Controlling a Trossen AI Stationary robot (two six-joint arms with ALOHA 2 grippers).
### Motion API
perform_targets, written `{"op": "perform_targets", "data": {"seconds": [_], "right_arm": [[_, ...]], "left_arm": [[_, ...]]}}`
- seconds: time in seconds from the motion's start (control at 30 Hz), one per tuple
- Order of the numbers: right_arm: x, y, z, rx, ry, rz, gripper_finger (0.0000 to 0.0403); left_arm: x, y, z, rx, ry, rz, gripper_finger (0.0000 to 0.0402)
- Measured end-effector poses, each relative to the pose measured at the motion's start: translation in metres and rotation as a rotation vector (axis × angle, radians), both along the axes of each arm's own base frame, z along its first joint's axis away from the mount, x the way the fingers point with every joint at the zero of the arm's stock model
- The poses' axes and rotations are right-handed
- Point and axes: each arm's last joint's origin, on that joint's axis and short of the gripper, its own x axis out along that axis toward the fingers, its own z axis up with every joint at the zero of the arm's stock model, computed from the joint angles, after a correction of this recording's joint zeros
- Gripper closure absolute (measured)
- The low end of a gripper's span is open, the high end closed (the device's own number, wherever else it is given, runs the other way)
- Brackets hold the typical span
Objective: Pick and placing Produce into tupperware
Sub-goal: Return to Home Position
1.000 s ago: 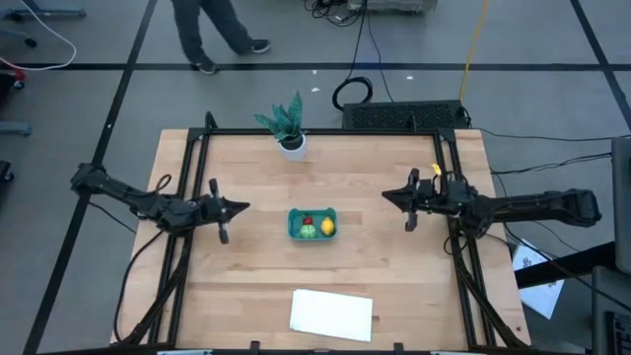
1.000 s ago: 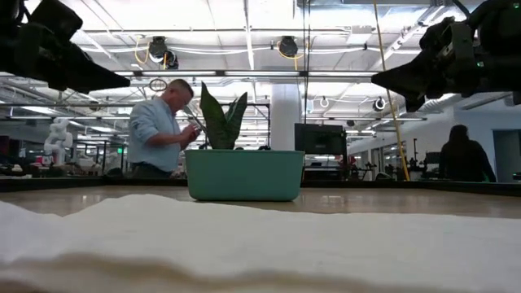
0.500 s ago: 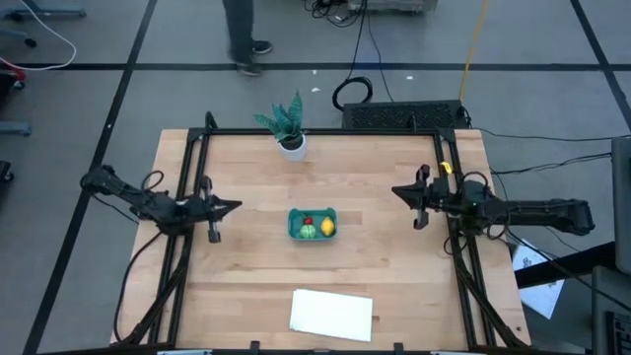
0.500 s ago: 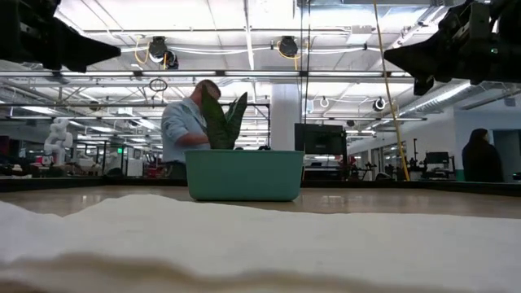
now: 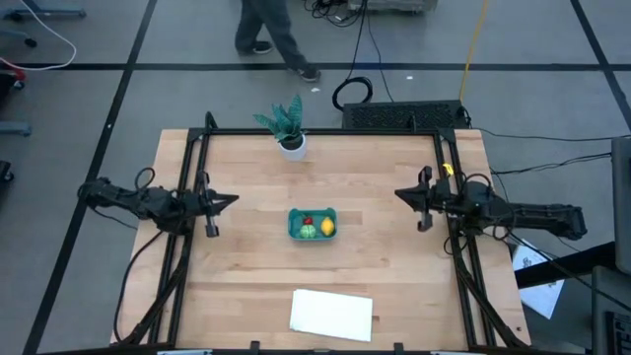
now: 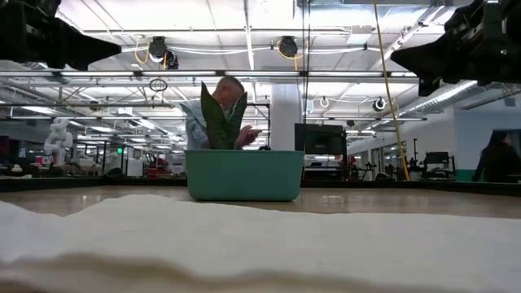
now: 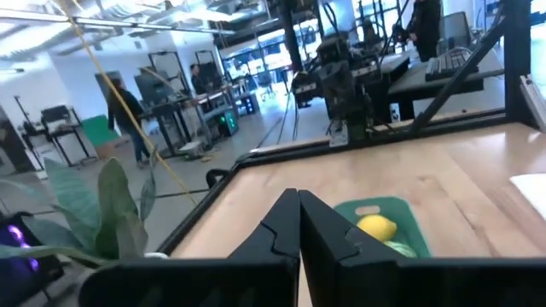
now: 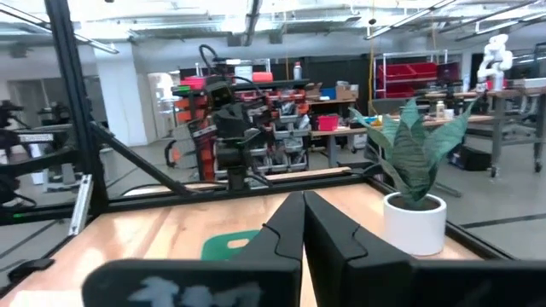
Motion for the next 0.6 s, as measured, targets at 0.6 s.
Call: {"op": "perform_targets", "data": {"seconds": [0.6], "right_arm": [[-0.013,0.002,-0.003,0.036,-0.002,0.011,0.0403]], "left_arm": [[-0.002,0.002,0.001,-0.136,0.033,-0.021,0.0401]]}}
